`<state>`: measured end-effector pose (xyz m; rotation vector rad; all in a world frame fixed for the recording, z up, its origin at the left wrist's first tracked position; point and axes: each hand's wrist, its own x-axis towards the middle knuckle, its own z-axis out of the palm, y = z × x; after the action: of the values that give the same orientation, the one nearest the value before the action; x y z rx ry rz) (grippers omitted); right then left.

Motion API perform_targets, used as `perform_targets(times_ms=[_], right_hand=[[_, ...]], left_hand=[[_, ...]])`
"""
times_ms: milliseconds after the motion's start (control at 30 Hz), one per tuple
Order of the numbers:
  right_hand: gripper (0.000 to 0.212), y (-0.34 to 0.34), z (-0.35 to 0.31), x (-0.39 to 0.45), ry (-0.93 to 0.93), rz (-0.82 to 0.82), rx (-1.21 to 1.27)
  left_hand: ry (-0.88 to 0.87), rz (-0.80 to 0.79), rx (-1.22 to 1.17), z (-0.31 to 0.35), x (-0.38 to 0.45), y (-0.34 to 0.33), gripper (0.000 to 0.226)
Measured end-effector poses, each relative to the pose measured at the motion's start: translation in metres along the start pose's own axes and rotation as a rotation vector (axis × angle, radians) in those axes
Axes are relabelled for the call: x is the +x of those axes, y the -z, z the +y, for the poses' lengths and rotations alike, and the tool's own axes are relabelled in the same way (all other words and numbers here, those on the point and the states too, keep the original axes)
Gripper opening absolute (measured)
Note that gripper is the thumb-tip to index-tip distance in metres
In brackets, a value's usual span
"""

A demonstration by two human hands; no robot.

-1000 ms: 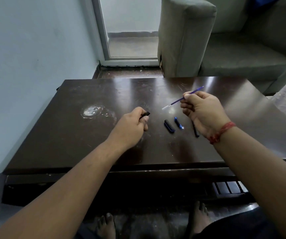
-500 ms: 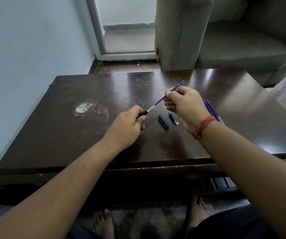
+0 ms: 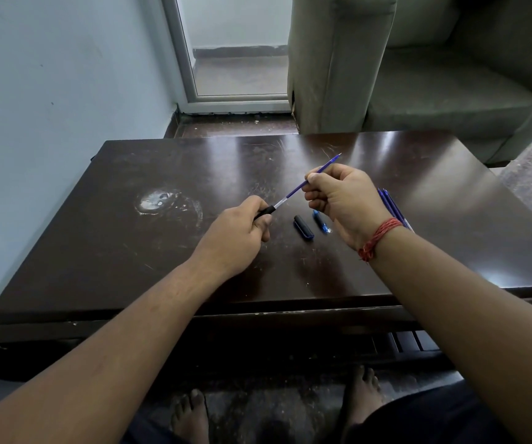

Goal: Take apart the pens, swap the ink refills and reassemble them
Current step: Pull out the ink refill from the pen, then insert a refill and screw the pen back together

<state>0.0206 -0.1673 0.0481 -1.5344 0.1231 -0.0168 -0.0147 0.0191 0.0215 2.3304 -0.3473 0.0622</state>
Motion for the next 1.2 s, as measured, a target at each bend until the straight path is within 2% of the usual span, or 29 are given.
perform_targets(times_ms=[167,300,367,467,567,633,733,867,967,1067,1200], right_hand=[[0.007,-0.008,0.006,-0.005,-0.024,-0.115,0.008],[0.01,-0.012,0.011,-0.005,-0.031,-0.243,-0.119],[0.011,-0.004,0.009,0.001,0.037,-0.184,-0.298],[0.014,0.015,0.007,0.011,0.221,-0.047,-0.821],[0.019,0.024,0.018,0.015,0.249,-0.116,-1.271],[0.022,0.022,0.03,0.017,0.27,-0.178,-1.413],[0.017,0.019,0.035,0.02,0.346,-0.202,-1.492],[0.021,0.02,0.025,0.022,0.378,-0.162,-1.418],[0.014,0.023,0.013,0.022,0.351,-0.094,-1.065],[0.011,0.024,0.006,0.016,0.245,-0.099,-0.686],[0.014,0.025,0.004,0.016,0.293,-0.101,-0.594]], left_hand=[[-0.018,-0.01,0.005,0.001,0.0,-0.002,0.011],[-0.005,0.029,-0.042,0.0,0.002,-0.001,0.012],[0.021,0.039,-0.097,0.0,0.002,-0.001,0.012],[0.046,0.043,-0.153,-0.002,0.002,0.0,0.013],[0.049,0.043,-0.156,-0.002,0.003,0.0,0.014],[0.046,0.042,-0.147,-0.002,0.002,0.0,0.014],[0.046,0.031,-0.127,-0.003,0.0,-0.001,0.014],[0.048,0.024,-0.096,-0.006,0.001,0.001,0.013],[0.05,0.015,-0.064,-0.008,0.002,0.002,0.012],[0.042,0.009,-0.024,-0.011,0.003,0.003,0.011],[0.023,-0.01,0.017,-0.01,0.002,0.001,0.011]])
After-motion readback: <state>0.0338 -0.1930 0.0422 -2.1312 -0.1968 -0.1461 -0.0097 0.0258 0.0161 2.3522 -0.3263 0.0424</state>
